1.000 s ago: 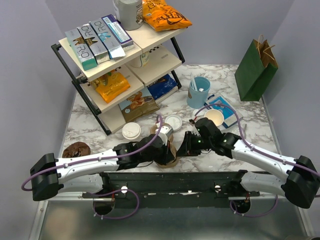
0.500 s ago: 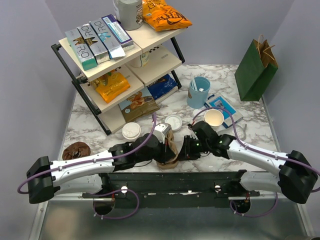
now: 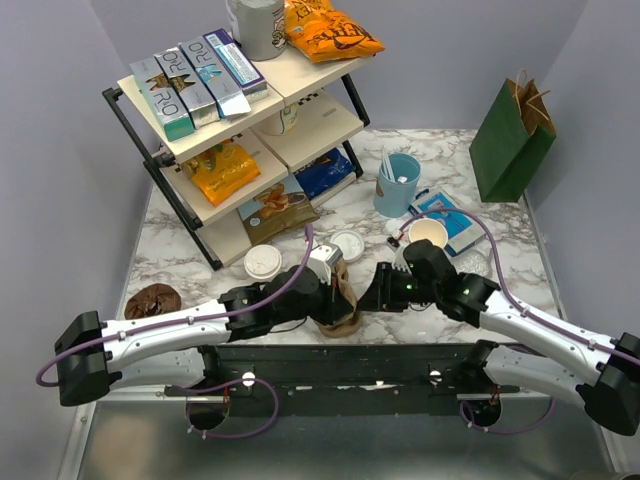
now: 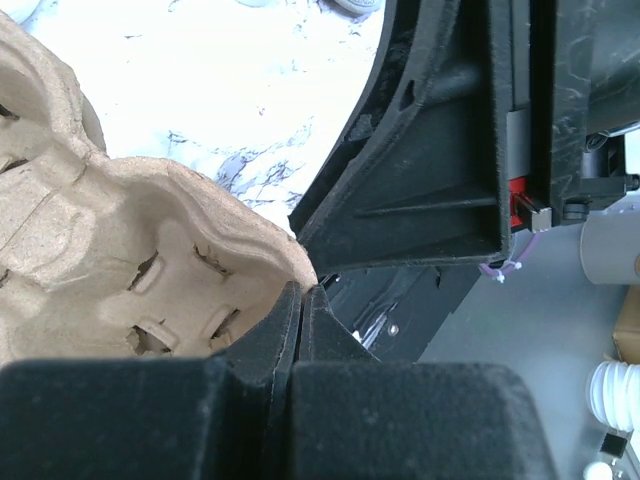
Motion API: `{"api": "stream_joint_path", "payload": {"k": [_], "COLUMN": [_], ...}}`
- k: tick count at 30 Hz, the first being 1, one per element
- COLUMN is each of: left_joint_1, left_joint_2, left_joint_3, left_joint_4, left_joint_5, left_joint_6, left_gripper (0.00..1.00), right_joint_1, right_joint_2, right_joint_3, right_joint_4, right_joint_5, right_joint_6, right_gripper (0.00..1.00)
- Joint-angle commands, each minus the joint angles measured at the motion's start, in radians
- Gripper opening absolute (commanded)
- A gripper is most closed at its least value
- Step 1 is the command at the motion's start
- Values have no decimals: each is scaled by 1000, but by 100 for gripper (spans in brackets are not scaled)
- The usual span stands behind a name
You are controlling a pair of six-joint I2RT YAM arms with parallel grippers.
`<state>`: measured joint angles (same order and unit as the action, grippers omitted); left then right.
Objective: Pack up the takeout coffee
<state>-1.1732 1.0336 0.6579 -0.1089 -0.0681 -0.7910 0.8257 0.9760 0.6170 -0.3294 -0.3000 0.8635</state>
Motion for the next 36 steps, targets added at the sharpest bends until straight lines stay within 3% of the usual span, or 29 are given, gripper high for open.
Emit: {"api": "stream_joint_path", "payload": {"k": [1,10,25,36], "left_joint_1": [1,1,3,3], "left_joint_2": [19,20,17,14], "left_joint_3": [29,28,26,31], "left_joint_4": [20,12,12,6], "left_joint_5": [-13,-16,-15,-22], "left_joint_6": [-8,-13,-16,-20], "left_gripper": [0,0,0,0], "right_joint_1": [6,6,6,6], "right_joint_2": [-13,-43,23,-71], "right_joint_3": [10,53,95,58], "right_joint_4": [55,-68,-106,-138], "right_joint_5": [-40,25,-4,67], "right_joint_6": [-1,-24,-46,-21], "right_gripper": [40,41,46,46]}}
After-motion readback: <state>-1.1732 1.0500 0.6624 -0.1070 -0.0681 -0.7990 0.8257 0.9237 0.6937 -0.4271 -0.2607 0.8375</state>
